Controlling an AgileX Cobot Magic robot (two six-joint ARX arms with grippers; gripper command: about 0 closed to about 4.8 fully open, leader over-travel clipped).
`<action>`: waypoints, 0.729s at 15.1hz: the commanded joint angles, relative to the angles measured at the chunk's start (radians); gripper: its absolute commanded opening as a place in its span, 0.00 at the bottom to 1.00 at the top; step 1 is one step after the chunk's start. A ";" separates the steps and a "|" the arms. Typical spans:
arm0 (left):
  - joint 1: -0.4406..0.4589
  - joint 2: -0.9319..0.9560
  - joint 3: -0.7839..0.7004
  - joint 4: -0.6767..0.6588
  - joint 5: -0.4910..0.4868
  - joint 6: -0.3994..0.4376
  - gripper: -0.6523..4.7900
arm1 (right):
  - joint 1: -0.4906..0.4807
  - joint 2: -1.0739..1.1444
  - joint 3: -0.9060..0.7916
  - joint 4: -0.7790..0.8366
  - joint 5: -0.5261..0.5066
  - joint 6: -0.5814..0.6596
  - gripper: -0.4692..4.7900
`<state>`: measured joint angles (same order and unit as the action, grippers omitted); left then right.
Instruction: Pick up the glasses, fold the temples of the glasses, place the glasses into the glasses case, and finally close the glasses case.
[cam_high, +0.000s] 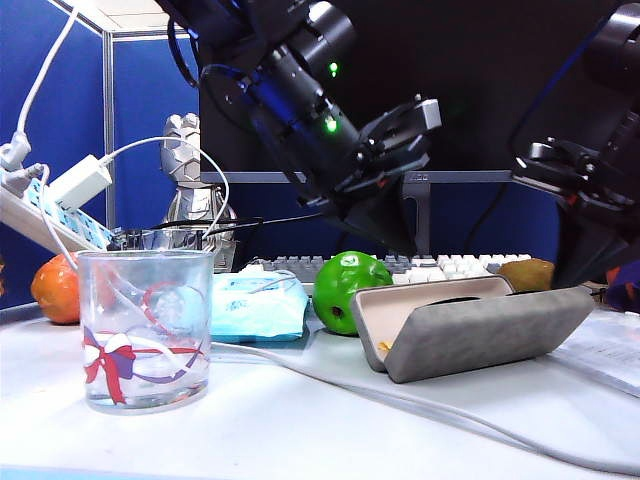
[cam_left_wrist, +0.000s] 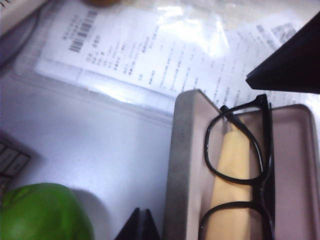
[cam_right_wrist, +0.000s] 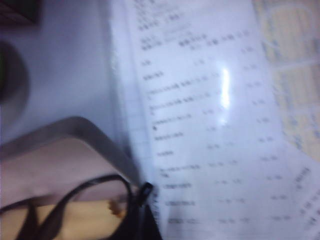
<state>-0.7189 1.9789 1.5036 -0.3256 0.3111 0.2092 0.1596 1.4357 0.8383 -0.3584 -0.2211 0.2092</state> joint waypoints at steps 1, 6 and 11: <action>0.002 -0.003 0.003 0.014 0.003 0.004 0.11 | -0.001 -0.001 0.003 -0.012 -0.009 -0.002 0.08; 0.002 -0.003 0.003 0.014 0.003 0.004 0.11 | -0.001 -0.001 0.003 -0.033 -0.037 -0.002 0.08; 0.002 -0.003 0.003 0.014 0.003 0.003 0.11 | -0.001 -0.002 0.003 -0.049 -0.047 -0.003 0.08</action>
<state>-0.7181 1.9800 1.5036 -0.3248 0.3111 0.2096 0.1596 1.4364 0.8383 -0.4099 -0.2928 0.2089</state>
